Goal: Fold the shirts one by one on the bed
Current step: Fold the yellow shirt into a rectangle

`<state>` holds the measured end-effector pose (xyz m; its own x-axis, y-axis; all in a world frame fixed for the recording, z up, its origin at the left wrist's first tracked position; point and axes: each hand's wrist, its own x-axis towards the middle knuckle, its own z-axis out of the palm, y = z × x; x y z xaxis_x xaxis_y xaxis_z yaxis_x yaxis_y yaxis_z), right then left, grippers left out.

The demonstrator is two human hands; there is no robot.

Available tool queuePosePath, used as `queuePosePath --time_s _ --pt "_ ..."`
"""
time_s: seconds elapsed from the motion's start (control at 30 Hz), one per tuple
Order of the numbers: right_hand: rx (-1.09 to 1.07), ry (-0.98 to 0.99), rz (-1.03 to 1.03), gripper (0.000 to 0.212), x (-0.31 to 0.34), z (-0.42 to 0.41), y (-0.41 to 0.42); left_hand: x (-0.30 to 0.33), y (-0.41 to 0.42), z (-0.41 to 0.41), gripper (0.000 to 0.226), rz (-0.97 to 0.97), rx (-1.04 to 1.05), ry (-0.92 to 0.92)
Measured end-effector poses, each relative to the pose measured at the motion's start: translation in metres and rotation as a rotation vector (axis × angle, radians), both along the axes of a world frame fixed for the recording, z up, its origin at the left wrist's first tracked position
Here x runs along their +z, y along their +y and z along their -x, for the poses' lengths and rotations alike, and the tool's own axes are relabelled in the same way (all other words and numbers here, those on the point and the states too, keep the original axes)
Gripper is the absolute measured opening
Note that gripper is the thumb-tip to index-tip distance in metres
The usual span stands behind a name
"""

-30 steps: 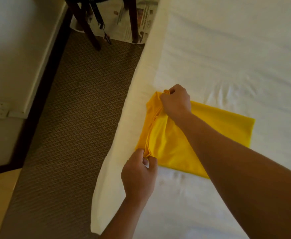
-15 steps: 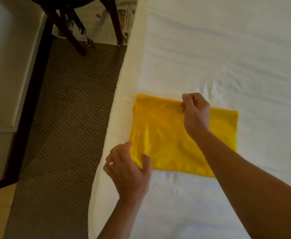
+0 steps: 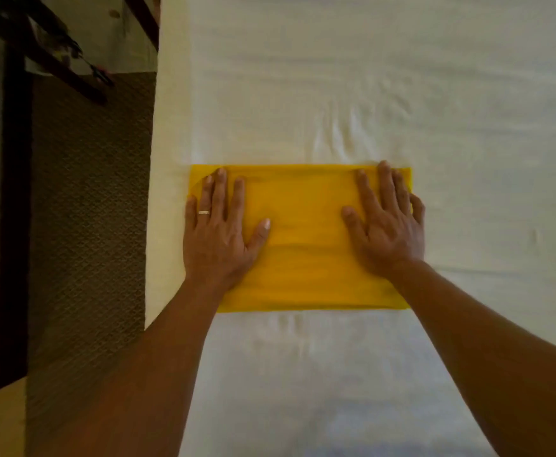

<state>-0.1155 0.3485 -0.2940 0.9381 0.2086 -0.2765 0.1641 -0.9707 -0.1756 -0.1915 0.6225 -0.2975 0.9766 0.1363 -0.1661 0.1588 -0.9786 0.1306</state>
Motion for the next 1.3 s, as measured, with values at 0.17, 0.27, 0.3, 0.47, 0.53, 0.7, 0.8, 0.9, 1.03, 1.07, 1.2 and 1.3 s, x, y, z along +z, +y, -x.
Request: queuePosePath --time_s 0.17,0.27,0.3,0.47,0.53,0.7,0.8,0.9,1.03,1.07,1.2,1.3 --pt "-0.029 0.102 0.027 0.077 0.009 -0.002 -0.026 0.007 0.001 -0.002 0.082 -0.01 -0.016 0.025" --pt "-0.043 0.042 0.006 0.076 0.021 0.009 -0.02 0.023 -0.006 0.006 0.08 -0.013 -0.002 0.02" --pt "-0.02 0.002 -0.03 0.075 0.025 0.018 -0.014 0.028 -0.013 0.012 0.079 -0.013 0.0 0.005" --pt "0.3 -0.031 -0.019 0.072 0.015 0.077 0.001 0.027 -0.028 0.058 0.076 0.018 -0.034 0.016" --pt "0.298 -0.031 -0.005 0.07 0.009 0.081 -0.013 0.023 -0.015 0.065 0.076 0.001 -0.058 0.021" --pt "0.31 -0.12 -0.205 0.057 0.019 0.052 -0.023 0.03 -0.01 0.045 0.062 0.036 -0.028 -0.082" --pt "0.211 -0.235 -0.231 0.042 0.029 0.009 -0.015 0.042 -0.007 0.009 0.052 0.043 0.051 -0.155" --pt "0.172 -0.082 -0.066 0.055 0.041 -0.036 -0.007 0.051 0.002 -0.035 0.061 -0.048 0.021 -0.039" --pt "0.183 0.082 0.101 0.055 0.046 -0.074 -0.001 0.052 0.012 -0.079 0.052 -0.047 -0.066 0.188" --pt "0.181 0.093 0.108 0.049 0.047 -0.078 0.001 0.053 0.014 -0.084 0.047 -0.051 -0.069 0.189" --pt "0.204 0.134 0.081 0.017 0.051 -0.078 0.0 0.054 0.017 -0.083 0.031 -0.036 -0.098 0.191" --pt "0.165 0.086 -0.045 0.011 0.065 -0.076 -0.005 0.066 0.019 -0.076 0.025 0.028 -0.073 0.093"
